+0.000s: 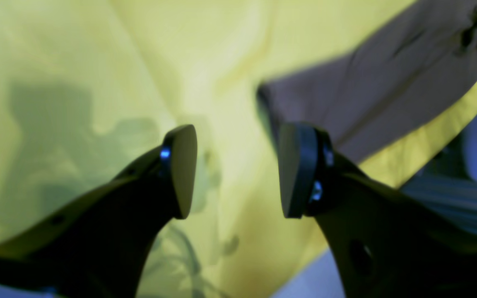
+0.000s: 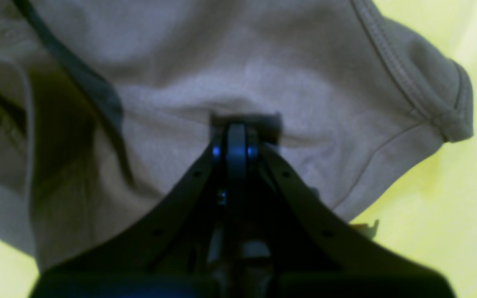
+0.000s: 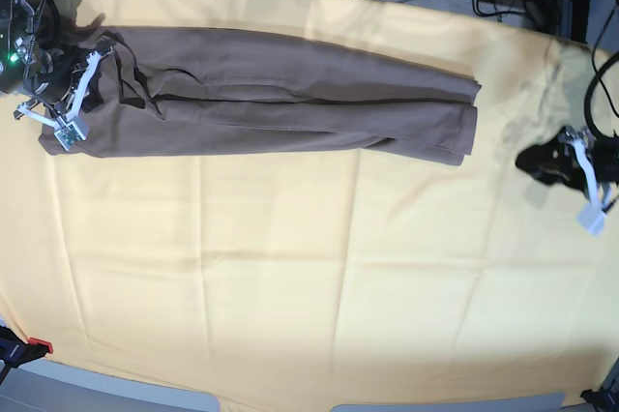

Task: Fold the T-shirt properly
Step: 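Release the right gripper and move it to the shirt's collar end, then grasp both ends of the folded strip and push them inward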

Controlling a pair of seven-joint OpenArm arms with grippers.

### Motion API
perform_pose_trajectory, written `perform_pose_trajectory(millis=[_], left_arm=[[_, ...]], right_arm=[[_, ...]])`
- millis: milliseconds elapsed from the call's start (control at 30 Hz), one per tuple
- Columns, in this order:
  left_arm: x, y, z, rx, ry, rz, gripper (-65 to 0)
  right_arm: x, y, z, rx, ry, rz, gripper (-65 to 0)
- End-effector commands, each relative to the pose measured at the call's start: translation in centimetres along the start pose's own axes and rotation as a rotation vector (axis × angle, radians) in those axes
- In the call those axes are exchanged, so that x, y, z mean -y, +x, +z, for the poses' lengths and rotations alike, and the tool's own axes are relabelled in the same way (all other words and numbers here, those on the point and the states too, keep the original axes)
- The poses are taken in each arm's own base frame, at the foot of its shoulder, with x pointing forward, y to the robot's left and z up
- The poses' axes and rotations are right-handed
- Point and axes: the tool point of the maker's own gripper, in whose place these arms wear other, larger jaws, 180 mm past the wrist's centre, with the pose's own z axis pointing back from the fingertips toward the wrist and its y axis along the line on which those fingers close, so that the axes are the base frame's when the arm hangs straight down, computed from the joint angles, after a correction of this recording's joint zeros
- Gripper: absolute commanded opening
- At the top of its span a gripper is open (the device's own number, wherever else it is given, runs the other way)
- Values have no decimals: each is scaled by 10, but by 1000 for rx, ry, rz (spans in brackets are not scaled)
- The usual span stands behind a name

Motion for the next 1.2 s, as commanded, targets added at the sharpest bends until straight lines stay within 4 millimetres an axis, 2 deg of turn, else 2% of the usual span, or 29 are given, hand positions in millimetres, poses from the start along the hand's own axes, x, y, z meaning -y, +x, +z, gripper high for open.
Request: perform_pose_trajectory(millis=[0, 167, 267, 433, 800, 1167], left_arm=[[0, 8, 10, 25, 8, -18, -296], [1, -25, -1, 15, -6, 63, -274], [0, -32, -7, 87, -2, 133, -274], [14, -57, -29, 114, -56, 221, -274], [23, -69, -70, 147, -44, 296, -274], [70, -88, -112, 22, -198, 273, -275]], right_arm=[[9, 3, 2, 9, -24, 4, -650], [7, 0, -1, 7, -15, -13, -650], [7, 0, -1, 7, -16, -12, -650], [7, 0, -1, 7, -16, -12, -650], [7, 0, -1, 6, -16, -12, -650], [7, 0, -1, 7, -15, -12, -650]])
